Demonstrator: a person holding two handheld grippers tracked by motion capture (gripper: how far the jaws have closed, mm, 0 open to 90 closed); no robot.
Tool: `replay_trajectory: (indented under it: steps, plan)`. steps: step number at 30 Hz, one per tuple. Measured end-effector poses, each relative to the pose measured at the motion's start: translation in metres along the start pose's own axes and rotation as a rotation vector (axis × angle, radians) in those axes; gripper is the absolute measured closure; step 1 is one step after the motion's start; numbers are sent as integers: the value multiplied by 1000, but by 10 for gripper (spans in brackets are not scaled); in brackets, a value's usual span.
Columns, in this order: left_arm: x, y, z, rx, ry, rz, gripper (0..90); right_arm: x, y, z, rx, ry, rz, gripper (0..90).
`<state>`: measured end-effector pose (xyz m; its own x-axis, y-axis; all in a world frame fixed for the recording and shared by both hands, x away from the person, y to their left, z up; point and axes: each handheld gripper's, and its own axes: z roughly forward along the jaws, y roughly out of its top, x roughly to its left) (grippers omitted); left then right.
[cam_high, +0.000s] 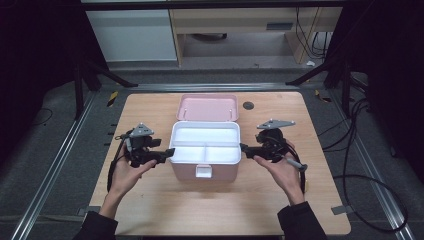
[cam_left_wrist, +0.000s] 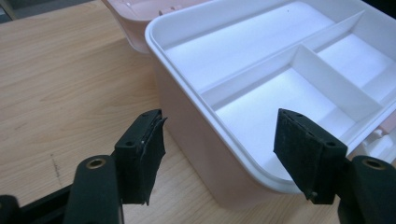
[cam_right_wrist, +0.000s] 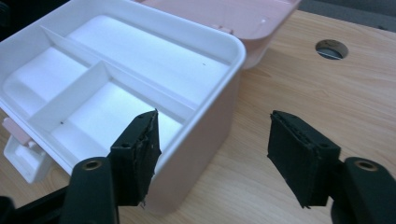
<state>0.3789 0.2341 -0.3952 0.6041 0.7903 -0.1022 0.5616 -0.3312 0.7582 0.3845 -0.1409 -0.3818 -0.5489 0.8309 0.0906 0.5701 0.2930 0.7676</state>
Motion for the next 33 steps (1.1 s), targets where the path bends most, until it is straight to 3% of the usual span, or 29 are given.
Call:
replay_trajectory:
  steps: [6,9,13,15,20,33]
  plan:
    - [1,-1,10,23,-10,-8,393,13,4,19,36,38,-26,399]
    - [1,-2,12,37,-6,-3,426,16,3,24,58,38,-40,430]
    - [-3,-3,16,47,-46,-1,487,20,0,32,95,35,-56,515]
    - [-5,-3,17,50,-39,5,494,19,-2,34,109,31,-60,549]
    - [-9,-5,15,65,-52,-23,492,16,-5,34,109,46,-54,559]
    - [-10,-4,20,66,-33,-10,486,21,-6,32,136,29,-43,573]
